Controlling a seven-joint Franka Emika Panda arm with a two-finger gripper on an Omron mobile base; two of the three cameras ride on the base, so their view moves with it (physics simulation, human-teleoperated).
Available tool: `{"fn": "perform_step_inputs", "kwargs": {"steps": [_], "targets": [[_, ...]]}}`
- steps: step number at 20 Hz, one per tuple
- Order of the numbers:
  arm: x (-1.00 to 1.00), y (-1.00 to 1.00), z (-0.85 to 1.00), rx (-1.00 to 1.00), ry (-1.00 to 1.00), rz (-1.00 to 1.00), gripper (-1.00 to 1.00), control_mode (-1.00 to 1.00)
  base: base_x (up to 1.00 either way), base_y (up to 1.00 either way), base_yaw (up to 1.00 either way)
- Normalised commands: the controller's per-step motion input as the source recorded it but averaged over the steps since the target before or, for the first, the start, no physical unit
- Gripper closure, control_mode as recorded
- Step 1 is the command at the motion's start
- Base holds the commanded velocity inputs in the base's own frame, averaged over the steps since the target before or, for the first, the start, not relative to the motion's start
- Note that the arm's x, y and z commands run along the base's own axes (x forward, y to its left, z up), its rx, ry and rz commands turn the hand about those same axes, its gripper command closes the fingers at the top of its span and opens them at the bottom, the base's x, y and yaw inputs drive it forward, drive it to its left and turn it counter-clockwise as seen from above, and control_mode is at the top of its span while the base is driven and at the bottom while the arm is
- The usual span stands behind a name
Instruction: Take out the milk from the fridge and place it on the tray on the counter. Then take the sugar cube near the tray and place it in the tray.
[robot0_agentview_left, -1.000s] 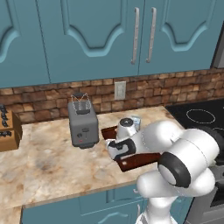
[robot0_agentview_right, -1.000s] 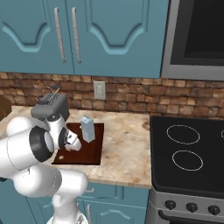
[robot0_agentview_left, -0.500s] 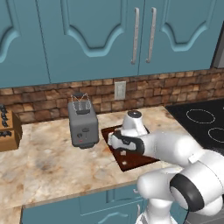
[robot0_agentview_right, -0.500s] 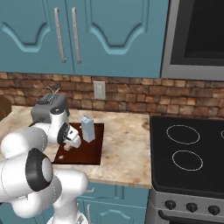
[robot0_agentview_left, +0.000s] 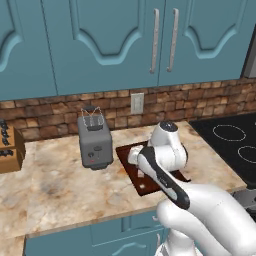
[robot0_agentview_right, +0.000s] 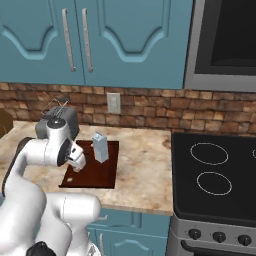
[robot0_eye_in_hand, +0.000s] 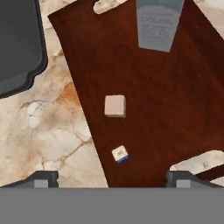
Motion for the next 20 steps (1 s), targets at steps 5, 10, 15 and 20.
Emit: {"fn": "perform_step_inputs", "kwargs": {"steps": [5, 10, 15, 20], "targets": [[-0.87, -0.01, 0.70, 0.02, -0.16, 0.00, -1.00, -1.00, 0.00, 0.00, 0.00], [-0.97, -0.16, 0.93, 0.13, -0.10, 0.00, -1.00, -1.00, 0.00, 0.00, 0.00], [-0.97, -0.27, 0.99, 0.15, -0.03, 0.00, -1.00, -1.00, 0.00, 0.00, 0.00], [-0.95, -0.28, 0.87, 0.09, -0.15, 0.00, -1.00, -1.00, 0.00, 0.00, 0.00]]}}
